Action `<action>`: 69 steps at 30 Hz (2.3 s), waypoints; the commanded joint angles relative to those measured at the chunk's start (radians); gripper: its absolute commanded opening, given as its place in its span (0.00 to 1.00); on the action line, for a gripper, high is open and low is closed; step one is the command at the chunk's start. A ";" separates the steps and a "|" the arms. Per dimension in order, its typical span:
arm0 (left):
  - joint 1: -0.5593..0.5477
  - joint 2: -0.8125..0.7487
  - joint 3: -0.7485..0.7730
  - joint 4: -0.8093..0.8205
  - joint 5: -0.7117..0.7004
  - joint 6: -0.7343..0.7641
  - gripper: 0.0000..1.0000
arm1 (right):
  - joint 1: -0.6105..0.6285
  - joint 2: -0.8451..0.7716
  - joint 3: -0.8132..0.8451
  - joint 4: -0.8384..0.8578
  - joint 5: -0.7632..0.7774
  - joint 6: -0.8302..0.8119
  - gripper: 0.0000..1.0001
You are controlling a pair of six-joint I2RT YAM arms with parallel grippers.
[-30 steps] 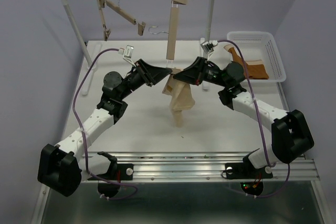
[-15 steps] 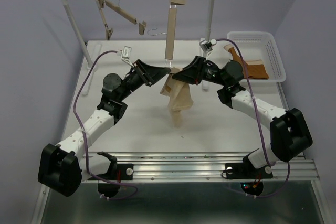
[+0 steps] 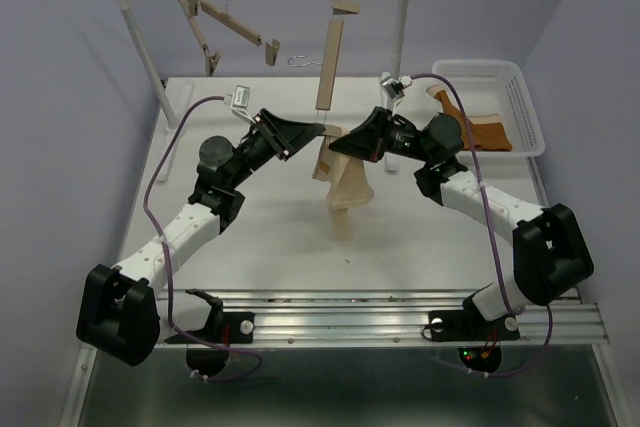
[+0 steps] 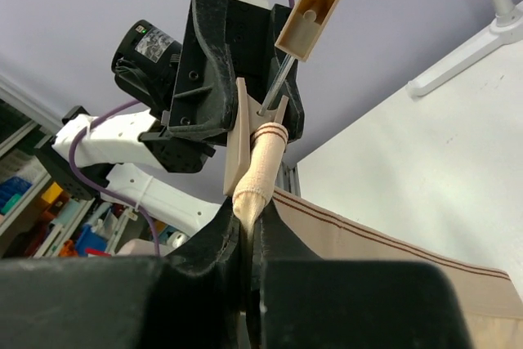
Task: Remove the underwear clipped to the hanger
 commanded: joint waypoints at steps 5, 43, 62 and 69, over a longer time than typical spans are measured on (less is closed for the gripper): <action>0.007 -0.041 0.074 0.007 -0.050 0.081 0.00 | -0.019 -0.007 0.031 0.010 -0.036 -0.028 0.01; -0.162 -0.066 0.378 -0.832 -0.637 0.805 0.00 | -0.280 -0.202 0.538 -1.033 1.103 -0.867 0.01; -0.283 -0.006 0.493 -0.955 -0.781 1.117 0.00 | -0.601 0.229 0.842 -1.051 0.909 -1.002 0.01; -0.283 0.006 0.518 -0.996 -0.844 1.124 0.00 | -0.633 0.301 1.020 -1.024 0.992 -1.007 0.01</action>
